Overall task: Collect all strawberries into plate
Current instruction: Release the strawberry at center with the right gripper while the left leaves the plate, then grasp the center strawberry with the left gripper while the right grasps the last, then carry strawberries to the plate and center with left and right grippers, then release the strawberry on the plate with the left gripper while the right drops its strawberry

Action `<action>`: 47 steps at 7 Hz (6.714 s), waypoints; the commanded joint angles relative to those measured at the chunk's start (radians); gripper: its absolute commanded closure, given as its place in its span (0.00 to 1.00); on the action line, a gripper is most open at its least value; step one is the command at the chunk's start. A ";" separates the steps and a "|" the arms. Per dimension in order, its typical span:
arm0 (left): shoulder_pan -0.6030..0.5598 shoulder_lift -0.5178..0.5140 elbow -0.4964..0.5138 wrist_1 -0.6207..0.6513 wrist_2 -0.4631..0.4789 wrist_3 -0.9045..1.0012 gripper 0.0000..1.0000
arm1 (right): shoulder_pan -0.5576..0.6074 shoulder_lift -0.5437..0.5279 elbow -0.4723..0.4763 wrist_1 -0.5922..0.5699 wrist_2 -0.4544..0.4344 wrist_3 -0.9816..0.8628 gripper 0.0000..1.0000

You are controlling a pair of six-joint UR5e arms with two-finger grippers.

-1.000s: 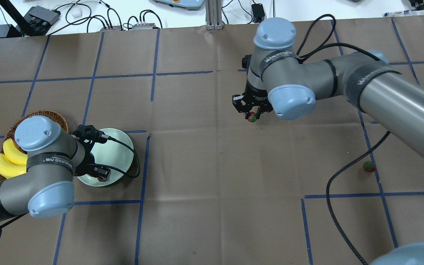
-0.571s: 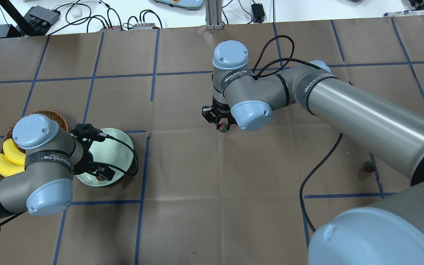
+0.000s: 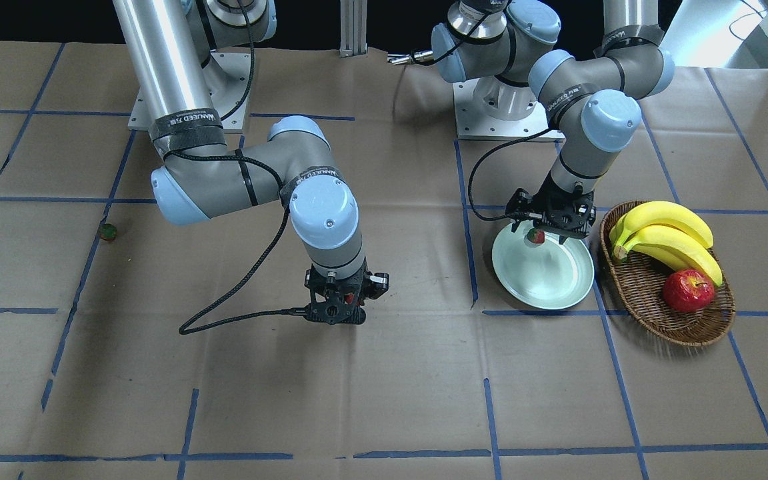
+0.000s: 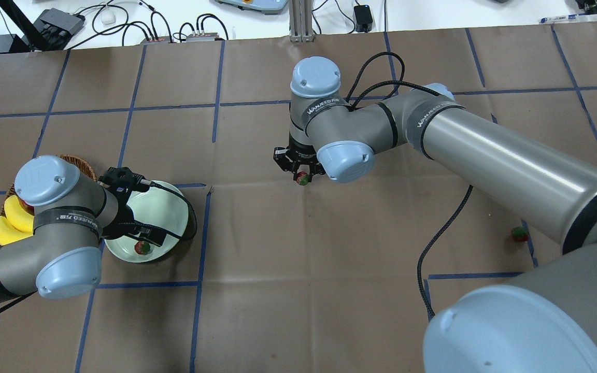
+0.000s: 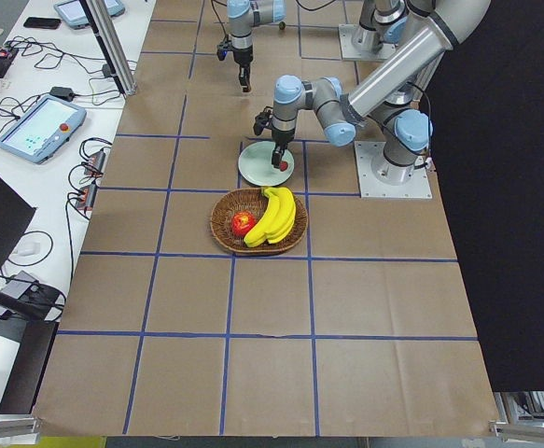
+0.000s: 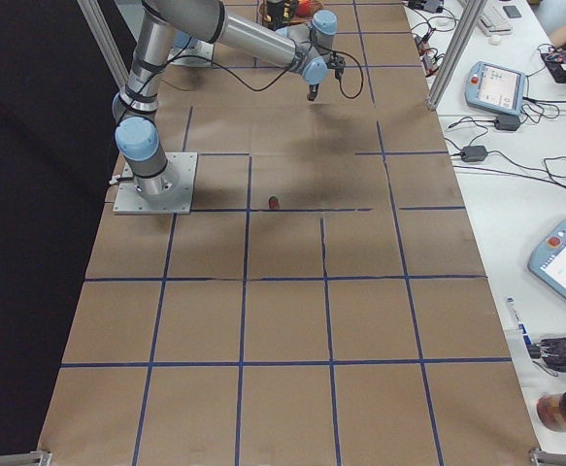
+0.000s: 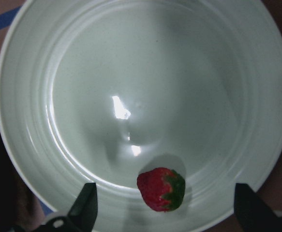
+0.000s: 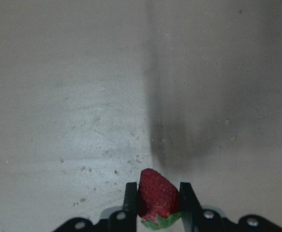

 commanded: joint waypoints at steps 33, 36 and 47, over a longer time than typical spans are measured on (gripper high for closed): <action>-0.052 -0.092 0.126 -0.042 0.126 0.068 0.87 | -0.180 -0.259 0.235 0.030 -0.049 -0.234 0.90; -0.050 -0.086 0.126 -0.046 0.117 0.057 0.19 | 0.050 0.008 0.024 -0.070 -0.043 0.078 0.90; -0.387 -0.074 0.207 -0.062 -0.063 -0.584 0.01 | -0.331 -0.440 -0.055 0.560 -0.124 -0.385 0.00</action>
